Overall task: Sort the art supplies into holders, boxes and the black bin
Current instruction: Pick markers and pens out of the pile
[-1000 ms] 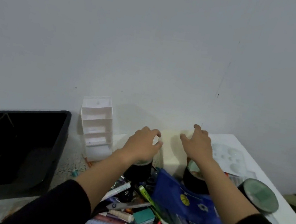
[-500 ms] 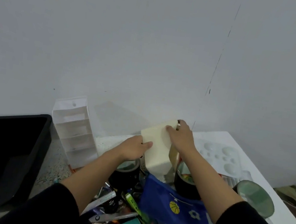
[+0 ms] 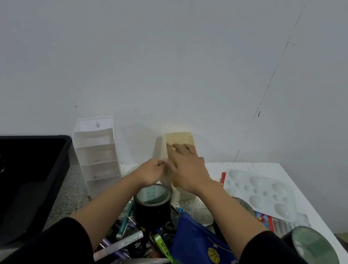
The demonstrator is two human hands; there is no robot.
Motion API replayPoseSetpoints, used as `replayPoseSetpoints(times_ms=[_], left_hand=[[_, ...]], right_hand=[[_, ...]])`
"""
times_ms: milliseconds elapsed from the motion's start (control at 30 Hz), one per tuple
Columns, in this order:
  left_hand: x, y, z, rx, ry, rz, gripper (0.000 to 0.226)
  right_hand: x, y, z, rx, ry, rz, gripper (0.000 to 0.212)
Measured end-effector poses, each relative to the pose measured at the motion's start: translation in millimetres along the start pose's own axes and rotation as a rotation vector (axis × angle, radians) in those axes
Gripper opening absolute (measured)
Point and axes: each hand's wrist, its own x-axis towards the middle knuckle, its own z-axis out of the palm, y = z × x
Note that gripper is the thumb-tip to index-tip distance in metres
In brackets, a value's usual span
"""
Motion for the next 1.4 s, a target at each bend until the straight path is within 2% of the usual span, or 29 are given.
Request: replayPoseSetpoints(times_ms=[67,167,233,300,400,567,800,867,1033,1233,1300,1400], left_hand=[[-12.6,-1.4,-10.9,0.13,0.0,0.035,0.036],[-43.5,-10.2,-22.4,0.314,-0.04,0.048,0.04],[-65.8,-19.7,-22.2,0.391,-0.068,0.06,0.042],[-81.7,-27.2,-16.8,0.382,-0.057,0.109,0.051],[-94.0,-34.0,-11.7,0.273,0.049,0.124,0.046],[-116.7,-40.4,-8.3,0.18,0.099,0.138,0.046],[-127.9,-46.3,-7.1,0.155,0.146,0.144,0.047],[-128.5,-46.6,-7.6,0.151,0.145,0.142,0.047],[-129.6,-46.4,-11.0,0.128,0.192,0.153,0.044],[-140.1,-22.2,-7.2,0.301,0.251,0.375,0.023],[-140.0,-10.8,-6.0,0.35,0.28,0.485,0.022],[-138.3,8.6,-3.4,0.344,0.26,0.508,0.026]], right_hand=[[-2.3,1.3,8.7,0.028,0.022,-0.059,0.055],[-10.9,5.6,10.6,0.222,0.243,-0.073,0.052],[-20.6,7.5,14.0,0.309,0.37,0.009,0.05],[-30.7,6.4,17.0,0.406,0.307,0.16,0.053],[-39.8,2.4,20.6,0.499,0.058,0.307,0.056],[-50.0,-3.6,11.1,0.575,-0.037,0.274,0.051],[-45.6,-20.0,20.7,0.548,-0.069,0.219,0.06],[-48.2,-18.3,25.9,0.524,0.012,0.204,0.058],[-74.0,-17.4,25.1,0.459,0.284,0.091,0.033],[-117.4,2.5,-5.6,0.374,0.403,0.078,0.015],[-131.9,10.0,-12.4,0.288,0.43,0.077,0.012],[-153.4,25.9,-19.6,0.138,0.435,0.121,0.011]])
